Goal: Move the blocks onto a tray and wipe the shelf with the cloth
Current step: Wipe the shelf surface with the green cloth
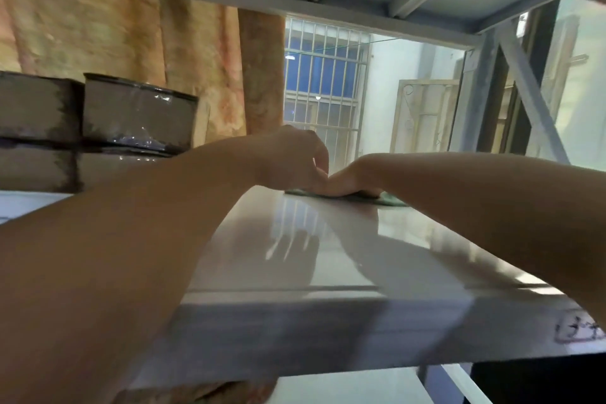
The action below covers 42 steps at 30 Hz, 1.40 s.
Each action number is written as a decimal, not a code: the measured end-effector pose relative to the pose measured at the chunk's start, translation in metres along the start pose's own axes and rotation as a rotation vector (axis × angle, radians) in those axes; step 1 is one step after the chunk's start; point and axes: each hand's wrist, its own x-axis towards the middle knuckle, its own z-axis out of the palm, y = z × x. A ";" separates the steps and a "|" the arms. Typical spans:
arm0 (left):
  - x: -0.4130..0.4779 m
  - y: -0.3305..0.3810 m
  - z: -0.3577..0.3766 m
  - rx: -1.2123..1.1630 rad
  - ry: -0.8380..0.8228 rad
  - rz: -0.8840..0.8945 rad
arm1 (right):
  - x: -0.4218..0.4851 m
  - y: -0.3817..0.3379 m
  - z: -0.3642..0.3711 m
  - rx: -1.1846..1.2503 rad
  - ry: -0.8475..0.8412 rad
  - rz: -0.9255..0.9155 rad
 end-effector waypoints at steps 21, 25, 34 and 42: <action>-0.014 0.049 0.000 -0.092 0.003 0.325 | -0.157 0.108 0.054 -0.096 0.129 -0.224; -0.021 0.062 -0.005 -0.117 0.004 0.323 | -0.173 0.116 0.061 -0.101 0.168 -0.223; -0.016 0.085 0.002 -0.096 -0.123 0.345 | -0.196 0.148 0.066 -0.227 0.198 -0.237; 0.010 0.105 0.013 -0.086 -0.132 0.425 | -0.162 0.155 0.046 -0.062 0.120 -0.235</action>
